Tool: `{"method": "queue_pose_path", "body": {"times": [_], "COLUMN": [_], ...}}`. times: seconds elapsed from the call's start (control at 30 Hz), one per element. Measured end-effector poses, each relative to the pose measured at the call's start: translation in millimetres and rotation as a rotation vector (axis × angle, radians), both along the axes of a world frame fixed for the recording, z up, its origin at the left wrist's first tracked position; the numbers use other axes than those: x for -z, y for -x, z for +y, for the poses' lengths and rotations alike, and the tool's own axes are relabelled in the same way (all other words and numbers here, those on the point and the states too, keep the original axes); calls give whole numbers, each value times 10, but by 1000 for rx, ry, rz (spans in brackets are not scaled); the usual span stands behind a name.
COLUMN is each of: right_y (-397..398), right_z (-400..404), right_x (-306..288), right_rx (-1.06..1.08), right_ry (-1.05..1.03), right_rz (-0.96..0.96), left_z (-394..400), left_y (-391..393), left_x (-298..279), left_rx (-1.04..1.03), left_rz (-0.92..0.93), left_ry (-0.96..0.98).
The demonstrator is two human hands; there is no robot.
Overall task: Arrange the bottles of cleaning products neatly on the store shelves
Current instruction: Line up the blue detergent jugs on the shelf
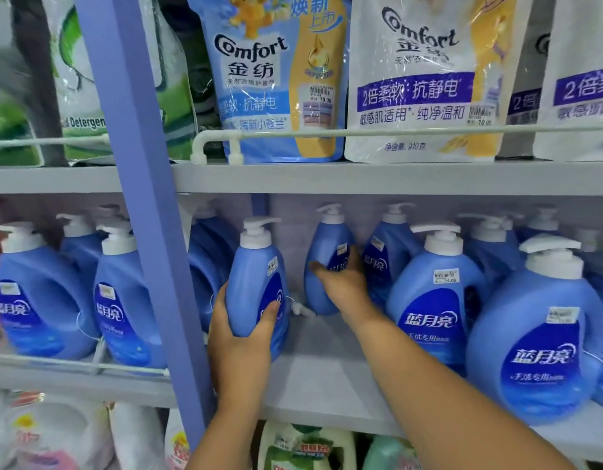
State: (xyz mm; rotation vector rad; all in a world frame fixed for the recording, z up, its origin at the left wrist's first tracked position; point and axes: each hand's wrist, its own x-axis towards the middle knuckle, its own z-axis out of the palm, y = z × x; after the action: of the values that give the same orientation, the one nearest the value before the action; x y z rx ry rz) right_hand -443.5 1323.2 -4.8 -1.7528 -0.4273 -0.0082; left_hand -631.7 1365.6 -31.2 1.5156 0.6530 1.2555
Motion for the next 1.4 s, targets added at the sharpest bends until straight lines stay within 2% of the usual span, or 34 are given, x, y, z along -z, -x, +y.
{"method": "queue_pose_path", "body": {"times": [0.07,0.27,0.33,0.5,0.67,0.73,0.87,0.9,1.0,1.1,1.2,1.4], "right_y": [-19,-28,-52,-189,-271,-258,38,128,337,375,299,68], "right_z": [75,300,377,454,447,430,90,-33,-287,-327,-275,-111], "right_x": [41,88,107,322,330,298,12,-31,27,229,314,449], "right_rx": [57,241,242,148,114,94,-43,-87,-146,-81,22,70], "right_ry": [55,459,515,437,444,330,-220,-282,-258,-94,31,81], "right_rz": [1,-299,-337,-417,-432,-331,160,198,10,-160,-230,-294], "left_z": [20,48,54,119,160,167,199,213,289,364,414,489], "left_y": [17,-1,-8,-35,-53,-49,-58,-72,-223,-463,-683,-962], "left_x": [9,36,53,107,118,111,78,64,32,-21,-88,62], "left_rx": [6,10,3,-15,27,93,207,239,295,285,269,244], "left_rz": [-25,-33,-30,-12,-38,-15,-13,-2,82,160,228,259], "left_ry": [-25,-22,-11,-9,58,75,105,103,30,-15,-66,-82]}}
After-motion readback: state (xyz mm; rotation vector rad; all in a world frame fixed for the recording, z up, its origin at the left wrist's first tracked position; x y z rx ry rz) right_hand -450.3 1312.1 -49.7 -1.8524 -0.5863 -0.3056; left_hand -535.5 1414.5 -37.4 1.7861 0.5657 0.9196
